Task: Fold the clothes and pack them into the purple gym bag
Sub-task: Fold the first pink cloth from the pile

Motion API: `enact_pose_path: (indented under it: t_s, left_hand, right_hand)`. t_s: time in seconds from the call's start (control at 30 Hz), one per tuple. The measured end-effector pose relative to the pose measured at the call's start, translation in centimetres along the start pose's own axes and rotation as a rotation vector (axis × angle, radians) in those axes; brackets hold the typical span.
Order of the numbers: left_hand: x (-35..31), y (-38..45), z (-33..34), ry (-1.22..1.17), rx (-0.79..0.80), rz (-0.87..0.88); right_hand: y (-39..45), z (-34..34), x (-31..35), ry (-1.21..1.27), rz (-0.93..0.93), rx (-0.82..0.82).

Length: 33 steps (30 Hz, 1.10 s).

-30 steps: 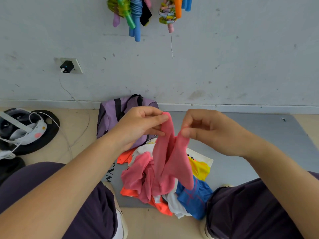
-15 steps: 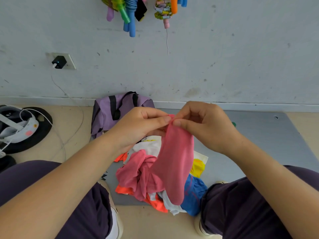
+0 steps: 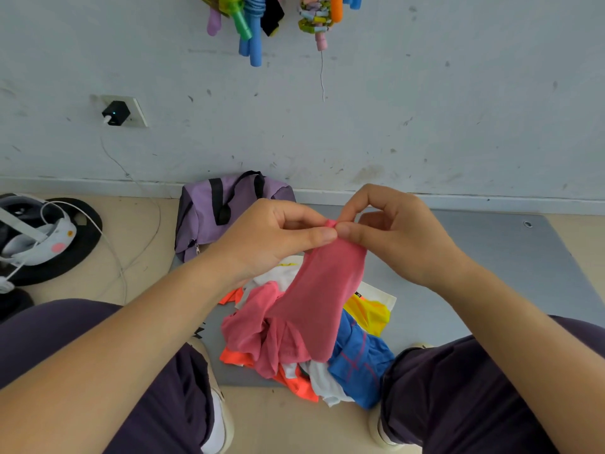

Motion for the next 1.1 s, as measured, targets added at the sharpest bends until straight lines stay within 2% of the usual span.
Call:
enact_pose_path:
  t_s: [0.27, 0.37, 0.43, 0.47, 0.63, 0.73, 0.9, 1.0, 1.1]
  left_hand:
    - [-1.8, -0.5, -0.9, 0.171, 0.061, 0.18]
    - [-2.1, -0.3, -1.5, 0.028, 0.03, 0.112]
    - [-2.3, 0.0, -2.2, -0.044, 0.024, 0.057]
    - [-2.4, 0.1, -2.6, -0.006, 0.032, 0.062]
    - [-1.7, 0.1, -2.7, 0.52, 0.07, 0.212]
    - [-1.3, 0.0, -2.0, 0.553, 0.011, 0.268]
    - [-1.7, 0.7, -3.1, 0.375, -0.188, 0.305]
    - [-1.9, 1.9, -5.1, 0.325, -0.305, 0.323]
    - [-1.4, 2.9, -7.8, 0.39, -0.367, 0.347]
  right_hand:
    - [0.1, -0.1, -0.6, 0.089, 0.136, 0.244]
    - [0.2, -0.2, -1.1, 0.004, 0.16, 0.329]
    - [0.3, -0.4, -1.4, -0.055, 0.162, 0.318]
    - [0.5, -0.6, -1.6, -0.075, 0.161, 0.291]
    - [0.5, -0.4, -1.8, -0.15, 0.1, 0.221]
    - [0.3, 0.2, -2.0, -0.218, 0.046, 0.212]
    - [0.9, -0.2, -2.7, -0.288, 0.012, 0.215]
    - [1.7, -1.4, -4.1, -0.476, 0.029, 0.244]
    - [2.7, -3.1, -5.7, -0.661, 0.05, 0.194]
Point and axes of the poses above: each hand's wrist, its own y-axis towards the middle knuckle, its own z-axis out of the palm, x = y × z, the point moved 3 cm from there along y, towards the middle knuckle, and after that the axes turned 15 degrees about -x, right-handed, at the moved point
